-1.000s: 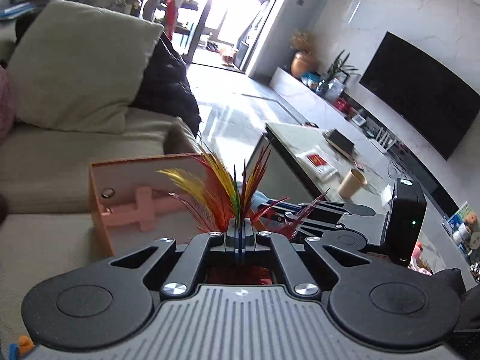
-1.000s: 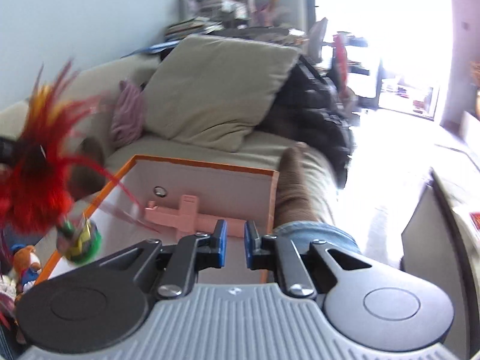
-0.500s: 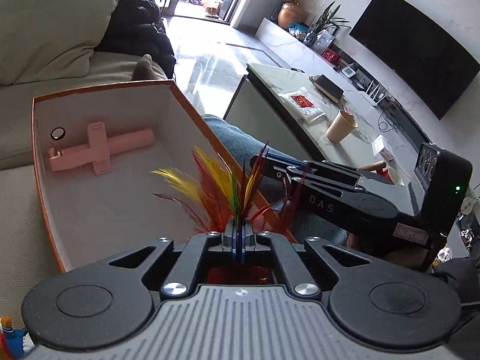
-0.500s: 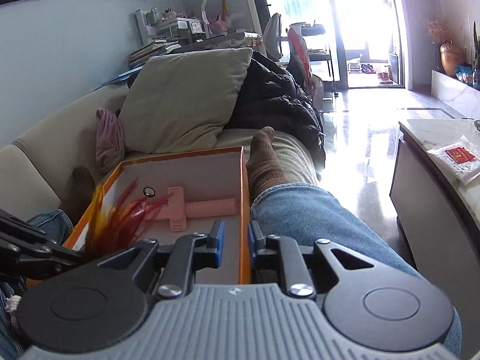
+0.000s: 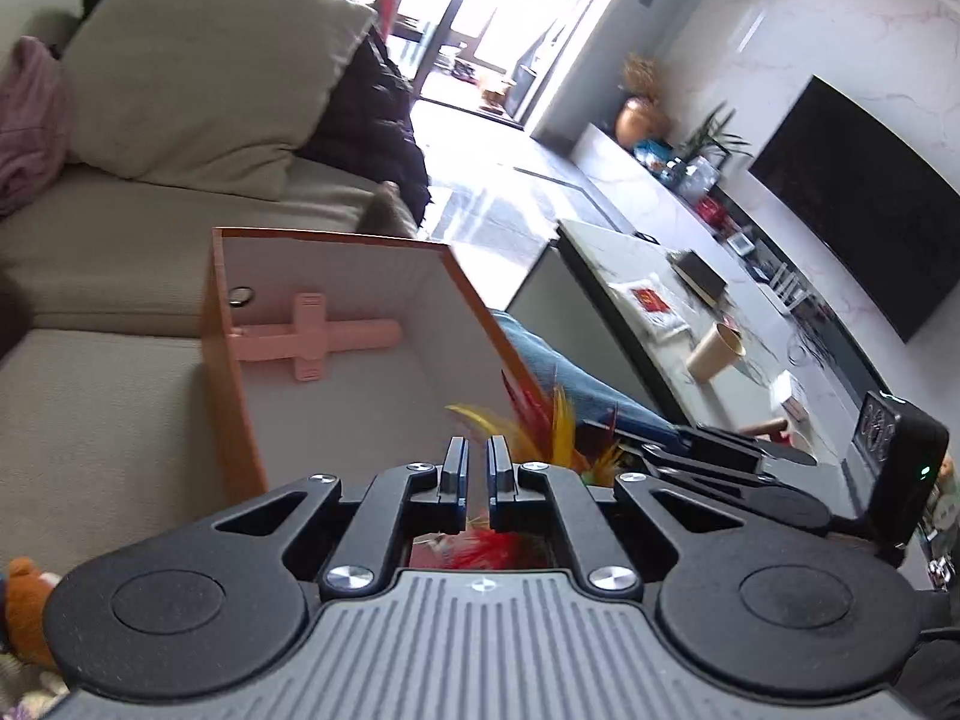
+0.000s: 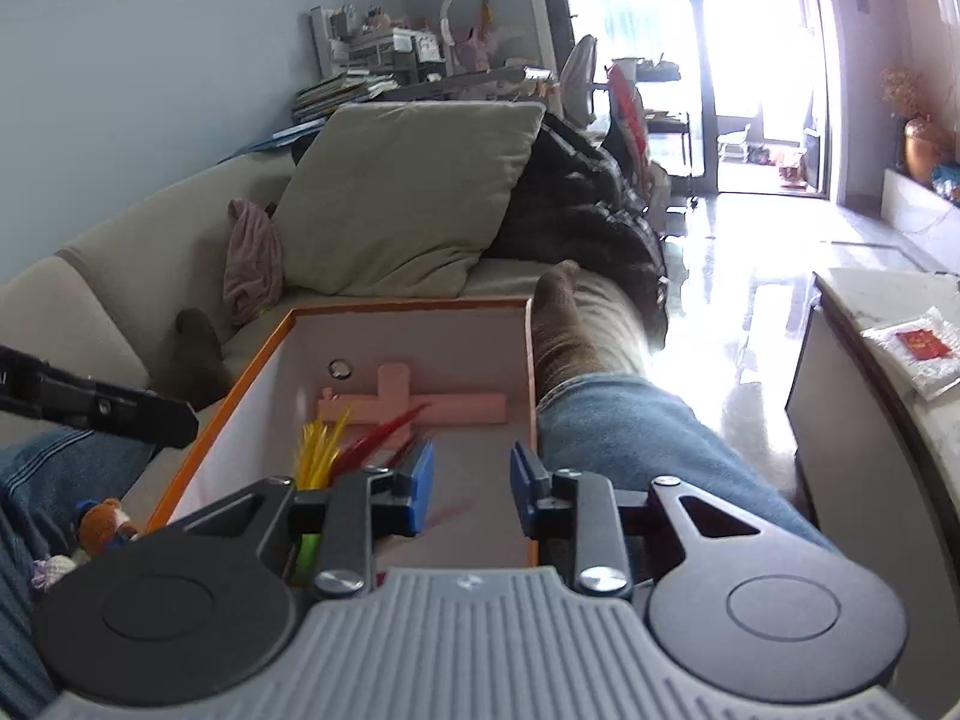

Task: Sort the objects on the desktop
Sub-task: 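Hand the red-feathered toy from the left gripper into the right gripper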

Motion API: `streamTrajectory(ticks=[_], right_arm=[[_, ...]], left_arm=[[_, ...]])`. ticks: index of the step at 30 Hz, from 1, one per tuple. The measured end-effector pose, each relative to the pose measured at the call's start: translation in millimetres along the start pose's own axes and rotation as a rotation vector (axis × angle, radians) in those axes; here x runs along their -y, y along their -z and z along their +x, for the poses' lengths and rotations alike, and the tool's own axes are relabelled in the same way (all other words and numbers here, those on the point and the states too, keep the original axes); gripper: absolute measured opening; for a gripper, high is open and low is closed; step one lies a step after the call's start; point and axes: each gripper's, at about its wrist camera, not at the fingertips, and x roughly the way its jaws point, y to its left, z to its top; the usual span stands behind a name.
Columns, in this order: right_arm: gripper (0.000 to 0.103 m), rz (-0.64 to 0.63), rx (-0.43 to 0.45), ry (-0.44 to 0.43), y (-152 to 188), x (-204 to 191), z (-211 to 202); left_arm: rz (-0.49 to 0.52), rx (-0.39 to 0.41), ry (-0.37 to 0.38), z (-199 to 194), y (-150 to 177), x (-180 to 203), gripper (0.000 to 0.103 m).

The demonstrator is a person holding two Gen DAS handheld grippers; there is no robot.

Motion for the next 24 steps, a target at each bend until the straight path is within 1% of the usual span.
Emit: streamTrajectory(ticks=[1,2,3,4,5,6,8,10,12,13,14,15,16,19,21,22,24], right_arm=[[0.032,0.030,-0.015,-0.037,-1.0,-0.2,-2.1],[0.037,0.056,-0.022,-0.070,-2.4,-1.0,-5.9],[0.040,0.074,-0.023,-0.091,-3.0,-3.2,-10.2],[0.046,0.083,-0.024,-0.100,-2.9,-6.5,-14.3],[0.051,0.083,-0.029,-0.108,-2.5,-10.5,-17.2],[0.054,0.077,-0.040,-0.115,-1.4,-15.5,-19.2],[0.068,0.051,-0.083,-0.115,3.4,-26.2,-18.1],[0.069,0.004,-0.129,-0.087,12.5,-37.0,-11.8],[0.048,-0.032,-0.136,-0.049,20.1,-44.2,-6.9],[0.023,-0.038,-0.146,-0.045,22.0,-45.7,-3.6],[0.006,-0.025,-0.156,-0.044,22.5,-44.4,0.1],[0.002,0.001,-0.156,-0.049,22.3,-41.4,1.7],[0.002,0.034,-0.151,-0.065,20.9,-37.5,2.0],[0.001,0.197,-0.132,-0.160,12.2,-18.5,-2.9],[0.001,0.303,-0.135,-0.213,9.3,-4.9,-3.4],[0.001,0.343,-0.148,-0.218,10.3,1.3,-1.3],[0.001,0.400,-0.193,-0.193,17.0,12.4,5.5]], left_arm=[[-0.012,0.006,-0.009,-4.4,2.5,-4.4,0.005],[-0.025,0.010,-0.016,-8.1,5.5,-8.0,0.008],[-0.037,0.014,-0.022,-11.7,7.8,-11.7,0.010],[-0.048,0.017,-0.028,-14.5,10.2,-15.5,0.011],[-0.059,0.021,-0.032,-17.1,12.5,-18.9,0.011],[-0.066,0.022,-0.034,-19.5,14.8,-20.9,0.011],[-0.081,0.023,-0.035,-22.4,19.2,-25.4,0.011],[-0.092,0.020,-0.031,-24.1,21.9,-28.3,0.011],[-0.100,0.017,-0.031,-25.3,25.5,-29.1,0.011],[-0.102,0.017,-0.032,-26.1,26.6,-29.8,0.011],[-0.104,0.019,-0.033,-27.4,27.4,-30.4,0.011],[-0.105,0.022,-0.034,-28.9,28.0,-31.0,0.011],[-0.107,0.026,-0.035,-30.4,28.4,-31.9,0.011],[-0.123,0.032,-0.041,-32.0,28.8,-37.4,0.011],[-0.131,0.028,-0.042,-29.9,29.2,-39.3,0.011],[-0.131,0.024,-0.040,-28.6,29.3,-39.3,0.011],[-0.128,0.017,-0.036,-26.8,30.0,-39.6,0.011]])
